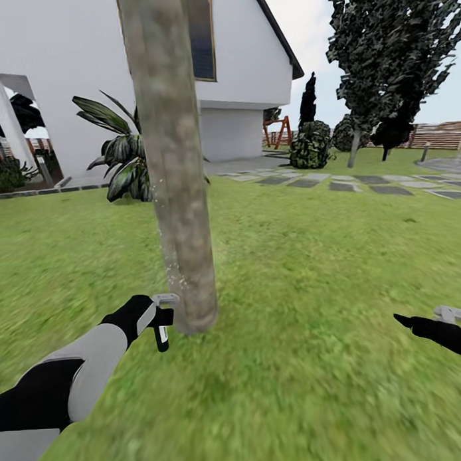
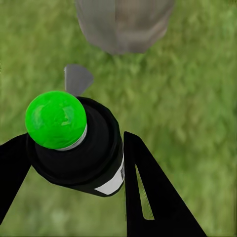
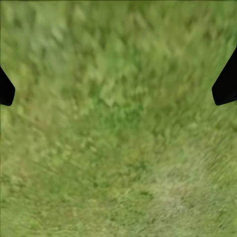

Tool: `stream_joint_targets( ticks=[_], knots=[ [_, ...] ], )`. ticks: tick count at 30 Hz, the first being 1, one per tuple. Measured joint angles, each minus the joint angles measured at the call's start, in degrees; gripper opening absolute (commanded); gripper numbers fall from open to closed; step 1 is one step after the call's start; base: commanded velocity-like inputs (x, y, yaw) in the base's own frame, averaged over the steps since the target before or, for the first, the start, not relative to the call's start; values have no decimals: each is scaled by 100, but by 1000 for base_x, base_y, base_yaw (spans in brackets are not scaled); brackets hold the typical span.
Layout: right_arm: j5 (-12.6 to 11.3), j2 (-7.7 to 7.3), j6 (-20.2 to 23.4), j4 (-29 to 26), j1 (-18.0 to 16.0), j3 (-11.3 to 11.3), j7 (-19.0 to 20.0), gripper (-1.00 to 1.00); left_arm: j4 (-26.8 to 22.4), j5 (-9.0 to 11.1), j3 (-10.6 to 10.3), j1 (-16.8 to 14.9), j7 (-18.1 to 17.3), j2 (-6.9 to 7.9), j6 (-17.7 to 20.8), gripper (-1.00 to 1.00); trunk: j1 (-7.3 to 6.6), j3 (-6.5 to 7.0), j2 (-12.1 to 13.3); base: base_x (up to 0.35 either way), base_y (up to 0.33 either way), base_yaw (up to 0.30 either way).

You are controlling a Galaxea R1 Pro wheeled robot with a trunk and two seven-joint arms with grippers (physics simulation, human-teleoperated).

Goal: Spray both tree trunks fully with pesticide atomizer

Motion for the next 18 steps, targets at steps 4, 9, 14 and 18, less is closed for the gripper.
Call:
stream_joint_targets(
  ticks=[4, 9, 14, 18],
  knots=[
    [0, -5, 0, 0, 0, 0, 0, 100, 0, 0, 0, 0, 0, 0, 0, -100, 0, 0, 0, 137, -313, 252],
    [0, -3, 0, 0, 0, 0, 0, 100, 0, 0, 0, 0, 0, 0, 0, -100, 0, 0, 0, 27, -324, 252],
    [0, -5, 0, 0, 0, 0, 0, 100, 0, 2, 0, 0, 0, 0, 0, -100, 0, 0, 0, 1, -327, 252],
    [0, -3, 0, 0, 0, 0, 2, 100, 0, 1, 0, 0, 0, 0, 0, -100, 0, 0, 0, 0, -327, 252]
  ],
)
